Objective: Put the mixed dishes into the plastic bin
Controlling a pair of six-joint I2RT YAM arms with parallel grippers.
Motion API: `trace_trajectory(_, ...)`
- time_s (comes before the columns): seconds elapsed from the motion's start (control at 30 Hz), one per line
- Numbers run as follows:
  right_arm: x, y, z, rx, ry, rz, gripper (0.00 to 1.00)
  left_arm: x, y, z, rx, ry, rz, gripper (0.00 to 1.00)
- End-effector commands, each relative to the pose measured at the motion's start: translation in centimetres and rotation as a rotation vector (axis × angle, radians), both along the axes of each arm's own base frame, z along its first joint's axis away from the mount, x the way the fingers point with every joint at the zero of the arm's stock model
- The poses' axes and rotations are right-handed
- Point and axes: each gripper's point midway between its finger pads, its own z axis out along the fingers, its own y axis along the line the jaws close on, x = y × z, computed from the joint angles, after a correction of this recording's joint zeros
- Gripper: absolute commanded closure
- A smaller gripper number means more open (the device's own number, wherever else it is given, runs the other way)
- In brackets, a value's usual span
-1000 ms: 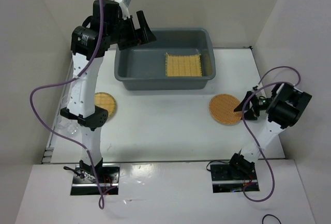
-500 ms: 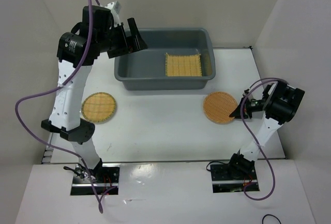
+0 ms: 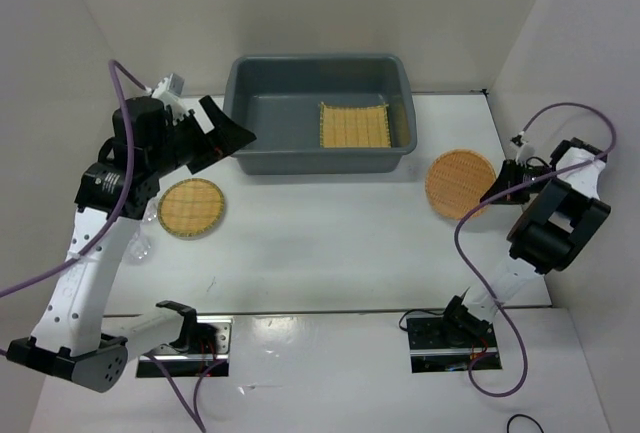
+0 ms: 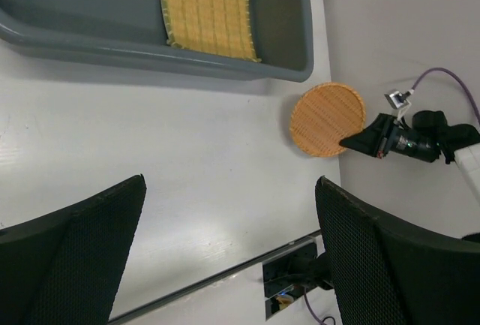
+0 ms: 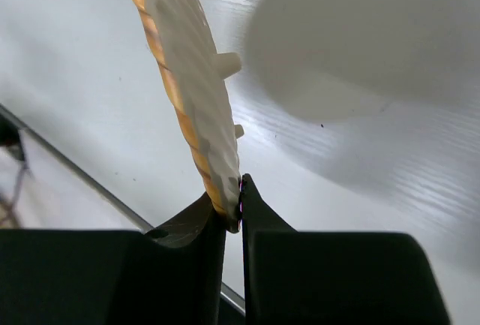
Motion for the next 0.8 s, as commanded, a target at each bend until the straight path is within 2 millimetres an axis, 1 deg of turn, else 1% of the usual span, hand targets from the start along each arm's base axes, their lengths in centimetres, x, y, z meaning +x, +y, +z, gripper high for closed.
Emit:
trace_trajectory(0.0, -0.2, 0.0, 5.8, -0.122, -0.199, 0.081, 1.0, 0.6, 0.9, 1.5, -0.019, -0.09, 0.018, 0.0)
trace_trajectory(0.03, 0.0, 0.0, 6.7, -0.127, -0.229, 0.081, 1.0, 0.4, 1.3, 1.1, -0.016, -0.079, 0.027, 0.0)
trace_trajectory(0.07, 0.6, 0.4, 7.5, -0.099, -0.271, 0.079, 1.0, 0.3, 1.3, 1.1, -0.016, -0.081, 0.015, 0.0)
trace_trajectory(0.1, 1.1, 0.6, 8.4, -0.08, -0.3, 0.071, 1.0, 0.3, 1.1, 0.5, -0.016, -0.064, 0.005, 0.0)
trace_trajectory(0.13, 2.1, 0.5, 9.8, -0.058, -0.333, 0.05, 1.0, 0.4, 1.4, 0.1, -0.018, -0.054, 0.01, 0.0)
trace_trajectory(0.17, 3.1, 1.0, 10.8, 0.018, -0.374, 0.034, 1.0, 0.5, 1.6, -0.7, -0.017, -0.034, 0.014, 0.0)
trace_trajectory(0.2, 3.9, 1.0, 11.8, 0.051, -0.397, 0.02, 1.0, 0.5, 1.4, -0.5, -0.024, -0.042, 0.003, 0.0)
trace_trajectory(0.23, 5.2, 1.1, 14.0, 0.076, -0.428, 0.006, 1.0, 0.4, 1.7, -0.8, -0.023, -0.036, 0.012, 0.0)
trace_trajectory(0.27, 6.3, 1.4, 14.8, 0.14, -0.448, 0.002, 1.0, 0.5, 2.0, -0.9, -0.015, -0.04, 0.018, 0.0)
trace_trajectory(0.3, 7.4, 1.4, 17.4, 0.128, -0.51, 0.016, 1.0, 0.5, 1.8, -1.3, -0.017, -0.029, 0.009, 0.0)
trace_trajectory(0.37, 8.5, 2.6, 19.3, 0.093, -0.557, 0.065, 1.0, 0.7, 2.5, -1.3, -0.009, -0.033, 0.027, 0.0)
trace_trajectory(0.4, 9.3, 3.8, 20.6, 0.024, -0.603, 0.119, 1.0, 0.6, 2.3, -1.3, -0.013, -0.033, 0.019, 0.0)
trace_trajectory(0.47, 9.7, 5.2, 21.7, 0.026, -0.62, 0.149, 1.0, 0.8, 2.7, -1.3, -0.013, -0.033, 0.029, 0.0)
trace_trajectory(0.5, 10.2, 6.7, 22.8, 0.026, -0.658, 0.192, 1.0, 0.8, 2.8, -1.6, -0.016, -0.023, 0.03, 0.0)
trace_trajectory(0.53, 10.5, 7.4, 23.0, 0.032, -0.665, 0.206, 1.0, 0.8, 2.8, -1.6, -0.016, -0.023, 0.03, 0.0)
trace_trajectory(0.57, 10.7, 8.4, 23.9, 0.051, -0.664, 0.199, 1.0, 0.9, 2.8, -1.7, -0.025, -0.021, 0.034, 0.0)
trace_trajectory(0.6, 11.7, 9.8, 24.5, 0.053, -0.7, 0.231, 1.0, 1.0, 2.9, -1.7, -0.028, -0.021, 0.035, 0.0)
trace_trajectory(0.63, 12.1, 10.9, 24.7, 0.082, -0.699, 0.241, 1.0, 1.1, 2.9, -1.9, -0.036, -0.019, 0.039, 0.0)
trace_trajectory(0.67, 12.4, 12.0, 24.8, 0.13, -0.66, 0.219, 1.0, 1.1, 2.8, -1.8, -0.043, -0.015, 0.042, 0.0)
trace_trajectory(0.7, 13.7, 12.8, 23.9, 0.169, -0.665, 0.236, 1.0, 1.2, 2.8, -2.0, -0.044, -0.015, 0.042, 0.0)
trace_trajectory(0.73, 14.3, 14.5, 23.6, 0.2, -0.647, 0.261, 1.0, 1.2, 2.8, -2.0, -0.044, -0.015, 0.042, 0.0)
trace_trajectory(0.77, 14.8, 15.4, 23.0, 0.222, -0.625, 0.269, 1.0, 1.2, 2.8, -2.0, -0.063, -0.004, 0.052, 0.0)
